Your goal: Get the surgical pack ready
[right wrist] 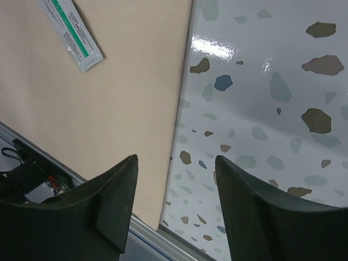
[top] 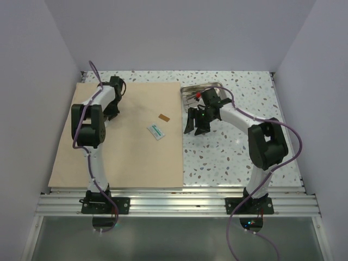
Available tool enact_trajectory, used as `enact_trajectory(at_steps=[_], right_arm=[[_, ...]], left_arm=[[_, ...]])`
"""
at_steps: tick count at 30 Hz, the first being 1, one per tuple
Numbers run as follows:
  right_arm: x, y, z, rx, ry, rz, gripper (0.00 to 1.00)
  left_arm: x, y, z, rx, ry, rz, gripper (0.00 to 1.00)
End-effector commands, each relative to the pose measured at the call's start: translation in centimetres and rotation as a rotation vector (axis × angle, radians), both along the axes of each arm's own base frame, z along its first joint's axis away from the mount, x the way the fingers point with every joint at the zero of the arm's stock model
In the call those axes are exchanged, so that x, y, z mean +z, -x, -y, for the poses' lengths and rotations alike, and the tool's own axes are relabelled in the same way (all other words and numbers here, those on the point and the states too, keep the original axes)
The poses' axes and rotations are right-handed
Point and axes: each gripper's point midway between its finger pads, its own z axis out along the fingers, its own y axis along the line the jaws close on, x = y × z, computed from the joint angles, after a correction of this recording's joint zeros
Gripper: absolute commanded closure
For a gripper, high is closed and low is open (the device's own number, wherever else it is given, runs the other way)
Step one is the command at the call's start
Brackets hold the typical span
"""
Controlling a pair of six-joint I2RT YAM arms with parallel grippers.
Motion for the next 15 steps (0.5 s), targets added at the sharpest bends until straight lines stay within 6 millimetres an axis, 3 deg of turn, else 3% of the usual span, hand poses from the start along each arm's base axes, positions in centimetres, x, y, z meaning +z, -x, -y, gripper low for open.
enact_trajectory(at_steps=[1,7,15], right_arm=[[1.0,-0.9,-1.0,0.017,-0.033,0.03,0.37],[1.0,-0.9,-1.1,0.016,-0.038,0.027,0.37],[1.0,-0.7,-1.1,0.02,-0.039,0.028,0.37]], left_arm=[[1.2,-1.2,0.4,-0.005,0.001,0.062,0.68],[1.6,-0.9,1.0,-0.014,0.009,0.067,0.6],[0.6,-0.5,1.7,-0.021,0.019,0.048,0.55]])
